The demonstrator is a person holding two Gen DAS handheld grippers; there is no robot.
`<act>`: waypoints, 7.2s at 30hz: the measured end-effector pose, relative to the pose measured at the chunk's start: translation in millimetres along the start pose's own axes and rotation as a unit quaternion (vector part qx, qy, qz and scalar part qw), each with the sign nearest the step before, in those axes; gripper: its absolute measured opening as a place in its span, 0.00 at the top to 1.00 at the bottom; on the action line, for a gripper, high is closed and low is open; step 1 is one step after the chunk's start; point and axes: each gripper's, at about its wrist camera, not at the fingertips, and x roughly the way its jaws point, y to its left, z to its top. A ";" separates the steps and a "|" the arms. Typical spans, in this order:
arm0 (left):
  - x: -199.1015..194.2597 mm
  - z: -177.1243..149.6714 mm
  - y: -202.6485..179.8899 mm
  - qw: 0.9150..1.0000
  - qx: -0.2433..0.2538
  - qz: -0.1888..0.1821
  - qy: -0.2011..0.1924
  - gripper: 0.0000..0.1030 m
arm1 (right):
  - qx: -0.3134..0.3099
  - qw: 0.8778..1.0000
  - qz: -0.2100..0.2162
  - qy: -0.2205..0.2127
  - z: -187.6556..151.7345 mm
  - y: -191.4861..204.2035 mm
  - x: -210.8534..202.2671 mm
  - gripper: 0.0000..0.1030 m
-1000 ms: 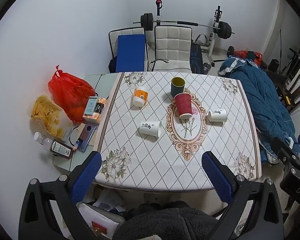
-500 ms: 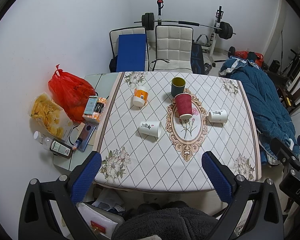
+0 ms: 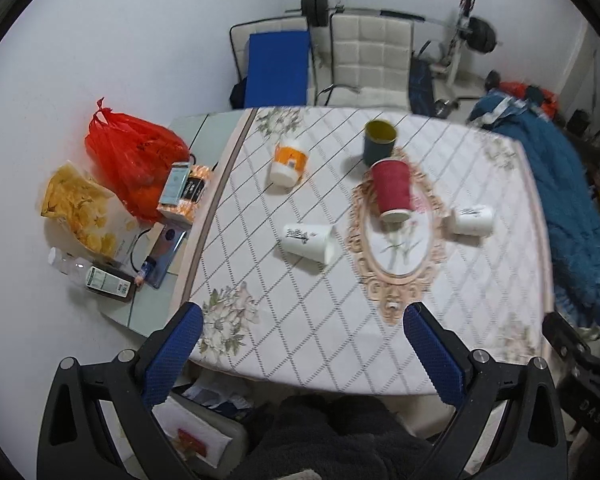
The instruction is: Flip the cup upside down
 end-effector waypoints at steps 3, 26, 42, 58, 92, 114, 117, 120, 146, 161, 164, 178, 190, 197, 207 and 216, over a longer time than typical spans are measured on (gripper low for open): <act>31.3 7.0 -4.9 1.000 0.002 0.011 0.024 0.00 | 0.001 0.999 -0.003 0.032 -2.8 -7.3 43.4 0.01; 226.7 130.6 -49.9 0.983 0.046 -0.057 0.170 0.00 | 0.083 0.974 -0.057 0.201 16.9 -15.0 273.1 0.01; 332.8 175.3 -155.8 0.963 0.121 -0.088 0.222 0.00 | 0.111 0.959 -0.105 0.239 48.7 -35.0 345.4 0.01; 356.4 165.2 -175.7 0.962 0.175 -0.067 0.198 0.24 | 0.124 0.954 -0.114 0.247 42.2 -52.3 358.7 0.01; 260.7 4.8 -85.7 0.959 0.085 -0.070 0.262 0.25 | 0.036 0.972 -0.035 0.231 -41.1 -40.3 291.7 0.01; 303.7 -36.9 -145.1 0.946 0.143 -0.063 0.285 0.25 | 0.041 0.960 -0.066 0.270 -69.7 -58.0 321.4 0.01; 301.8 -34.8 -150.6 0.946 0.147 -0.064 0.282 0.25 | 0.041 0.960 -0.067 0.270 -67.4 -57.4 323.0 0.01; 297.9 -36.8 -159.1 0.946 0.150 -0.064 0.281 0.24 | 0.043 0.960 -0.068 0.269 -67.6 -58.2 322.5 0.01; 201.2 -21.1 -95.4 0.975 0.111 -0.051 0.188 0.13 | 0.052 0.971 -0.033 0.232 -62.1 -47.3 258.5 0.01; 82.6 -20.2 -20.2 0.990 0.093 -0.056 0.087 0.13 | 0.034 0.991 0.040 0.119 -42.5 14.8 115.7 0.01; 64.7 -23.1 -12.2 0.990 0.093 -0.065 0.078 0.13 | 0.034 0.994 0.041 0.100 -39.6 17.7 90.8 0.01; 45.0 -26.9 13.8 0.989 0.090 -0.094 0.067 0.13 | 0.054 0.995 0.036 0.075 -46.0 25.9 43.9 0.01; 102.9 -21.3 49.9 0.992 0.085 -0.063 0.071 0.02 | -0.115 0.990 -0.038 0.065 -31.0 80.0 75.8 0.01; 161.0 -33.4 64.5 0.990 0.068 -0.048 0.116 0.02 | -0.318 0.941 -0.078 0.091 -29.8 127.2 133.1 0.01; 225.2 -52.0 77.6 0.982 0.005 -0.040 0.187 0.02 | -0.684 0.712 -0.126 0.091 -79.2 186.1 205.9 0.01; 262.2 -57.9 74.4 0.973 -0.040 -0.032 0.225 0.02 | -0.922 0.366 -0.121 0.023 -141.7 168.2 247.2 0.01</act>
